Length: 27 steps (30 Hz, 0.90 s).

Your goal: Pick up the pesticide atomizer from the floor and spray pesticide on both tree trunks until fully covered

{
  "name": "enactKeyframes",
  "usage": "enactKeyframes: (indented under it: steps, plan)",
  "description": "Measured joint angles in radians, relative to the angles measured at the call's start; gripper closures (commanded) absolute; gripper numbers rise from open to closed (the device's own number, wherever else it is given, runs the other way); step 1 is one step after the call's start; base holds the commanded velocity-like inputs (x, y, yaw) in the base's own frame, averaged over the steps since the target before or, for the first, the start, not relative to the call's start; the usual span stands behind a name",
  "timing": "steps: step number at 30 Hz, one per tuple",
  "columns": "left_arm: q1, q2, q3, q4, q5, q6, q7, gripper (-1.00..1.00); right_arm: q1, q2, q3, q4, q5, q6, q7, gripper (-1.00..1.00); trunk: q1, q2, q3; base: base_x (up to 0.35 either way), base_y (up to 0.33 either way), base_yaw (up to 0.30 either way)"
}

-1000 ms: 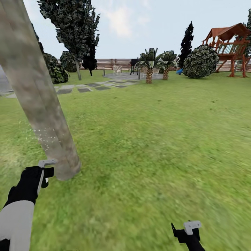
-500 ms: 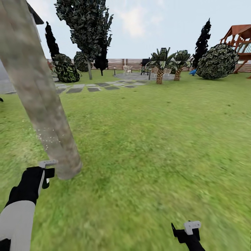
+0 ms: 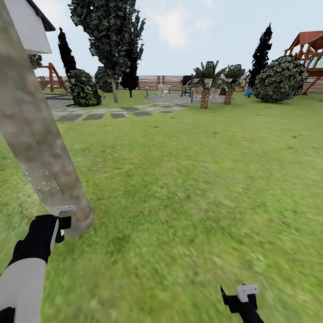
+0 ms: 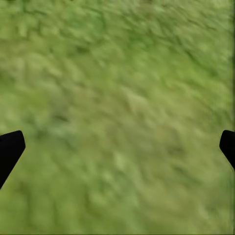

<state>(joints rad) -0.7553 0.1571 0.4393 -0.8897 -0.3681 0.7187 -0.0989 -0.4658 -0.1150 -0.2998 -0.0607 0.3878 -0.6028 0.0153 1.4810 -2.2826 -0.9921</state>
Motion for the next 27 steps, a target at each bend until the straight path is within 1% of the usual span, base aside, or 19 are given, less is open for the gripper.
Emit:
enactKeyframes:
  steps: [19, 22, 27]
  plan:
    - [0.0, -0.001, -0.001, 0.0, 0.0, 0.0, 0.001, 1.0, 0.0, 0.0, 0.0, 0.0, 0.0, 0.0, 0.0, -1.0, 0.0, 0.0, 0.0, 0.169, -0.244, 0.271]
    - [0.0, -0.001, -0.001, 0.001, 0.0, -0.001, 0.001, 1.0, 0.0, 0.0, 0.0, 0.0, 0.0, 0.0, 0.0, -1.0, 0.0, 0.0, 0.0, 0.168, -0.244, 0.106]
    - [0.0, -0.002, -0.001, 0.002, -0.001, -0.001, 0.001, 1.0, 0.0, 0.0, 0.0, 0.0, 0.0, 0.0, 0.0, -1.0, 0.0, 0.0, 0.0, 0.168, -0.244, 0.012]
